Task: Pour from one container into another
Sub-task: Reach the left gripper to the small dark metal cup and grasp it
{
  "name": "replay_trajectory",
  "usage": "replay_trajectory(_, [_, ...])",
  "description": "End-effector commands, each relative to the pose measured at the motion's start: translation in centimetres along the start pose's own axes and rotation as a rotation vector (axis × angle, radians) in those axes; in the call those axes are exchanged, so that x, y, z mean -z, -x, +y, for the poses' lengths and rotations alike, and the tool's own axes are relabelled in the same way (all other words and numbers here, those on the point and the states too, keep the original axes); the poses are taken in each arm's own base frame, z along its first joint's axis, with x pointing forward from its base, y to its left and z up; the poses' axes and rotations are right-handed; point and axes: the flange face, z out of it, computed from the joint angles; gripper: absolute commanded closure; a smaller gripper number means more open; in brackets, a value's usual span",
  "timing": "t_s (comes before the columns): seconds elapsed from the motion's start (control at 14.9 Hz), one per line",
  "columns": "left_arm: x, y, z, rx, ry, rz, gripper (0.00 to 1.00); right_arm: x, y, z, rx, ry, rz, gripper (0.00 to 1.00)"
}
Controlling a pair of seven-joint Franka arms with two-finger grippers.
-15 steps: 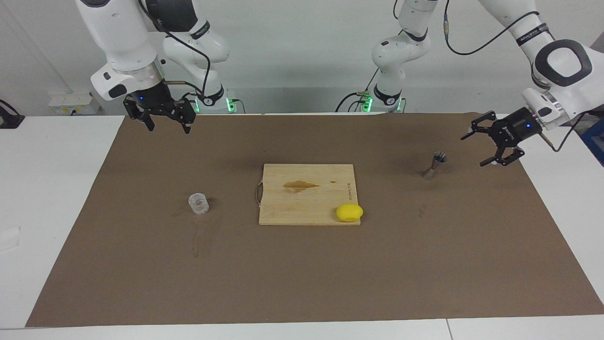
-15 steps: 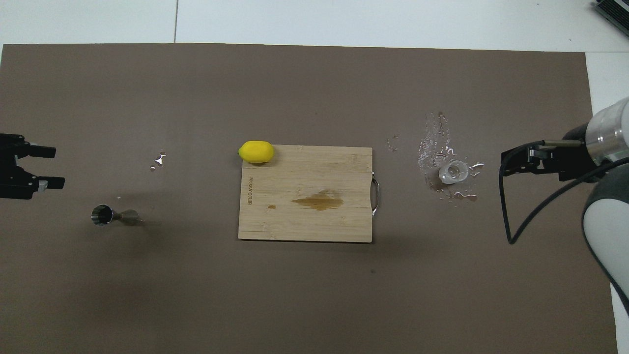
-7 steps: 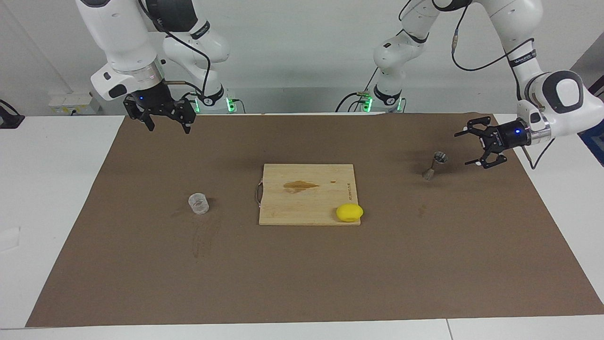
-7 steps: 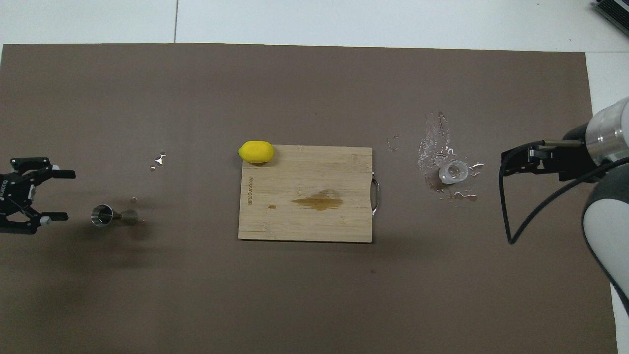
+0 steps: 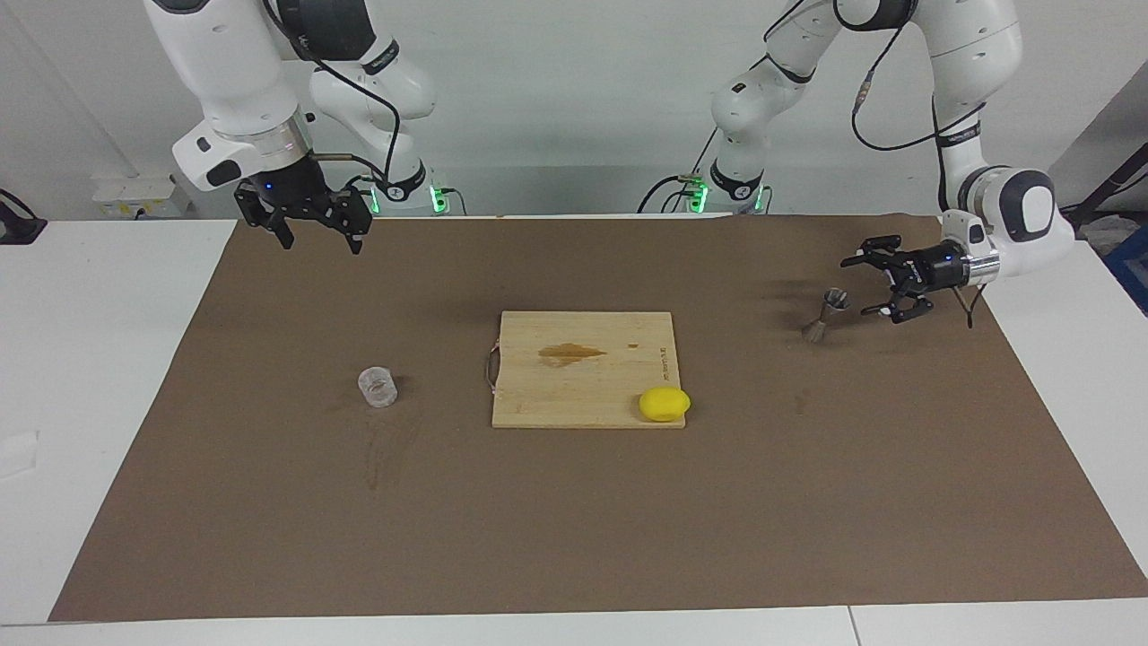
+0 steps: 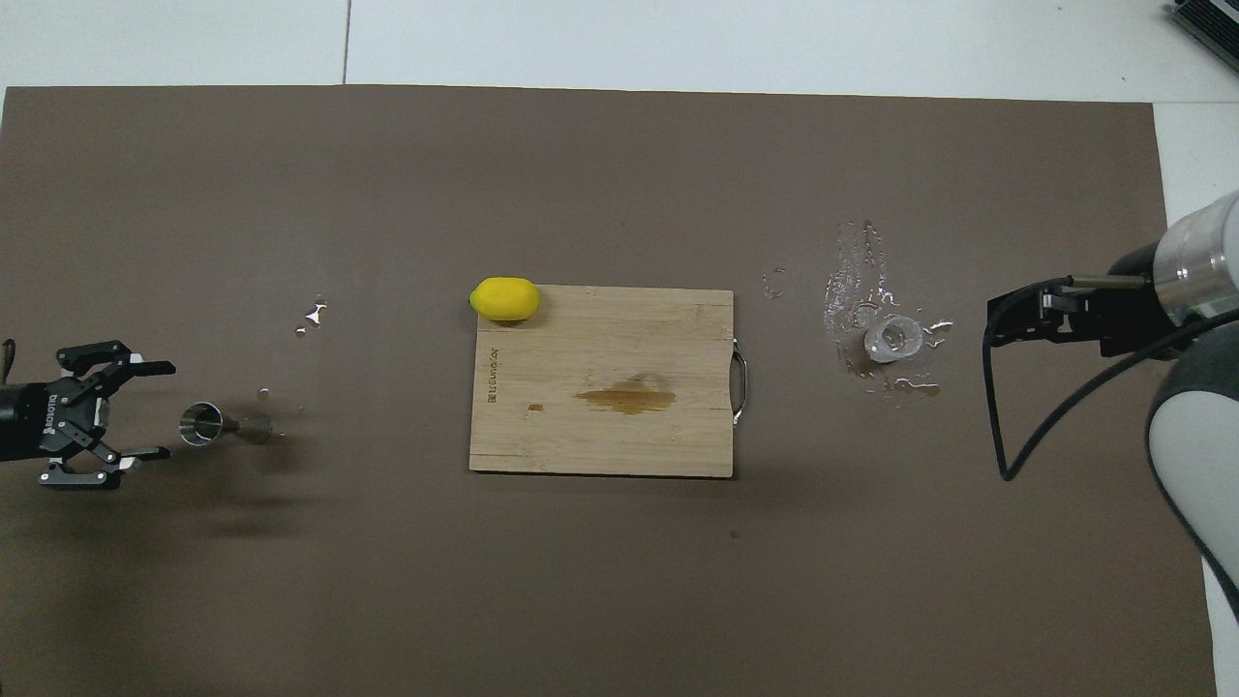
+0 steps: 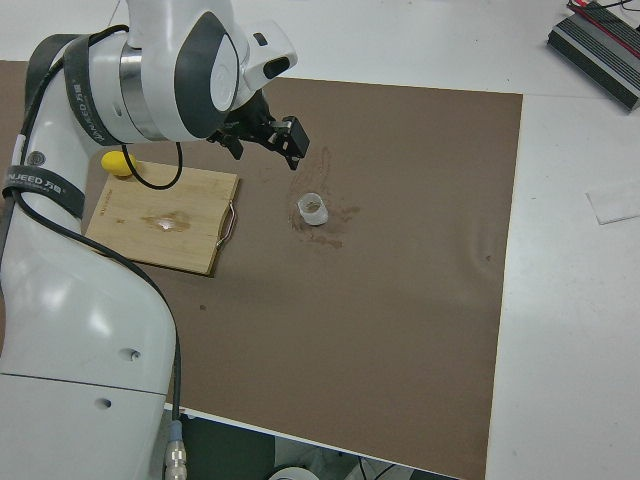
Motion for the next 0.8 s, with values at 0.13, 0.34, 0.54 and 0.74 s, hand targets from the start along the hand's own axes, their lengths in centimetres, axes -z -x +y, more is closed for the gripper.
replay_trajectory(0.13, [-0.7,1.8,0.7,-0.092,-0.009,0.063,0.0,0.1,-0.1,0.2,0.001,-0.024,-0.006,0.0])
replay_trajectory(0.34, [-0.6,2.2,0.8,-0.108,-0.012,0.065,0.0,0.0,-0.1,0.2,0.001,-0.024,-0.008,0.0])
replay_trajectory(0.54, [-0.3,4.0,1.8,-0.122,-0.04,0.071,0.0,0.1,-0.1,0.2,0.001,-0.024,-0.006,0.0])
replay_trajectory(0.74, [0.5,4.9,2.4,-0.118,-0.067,0.071,0.0,0.1,-0.1,0.2,0.001,-0.024,-0.006,0.0])
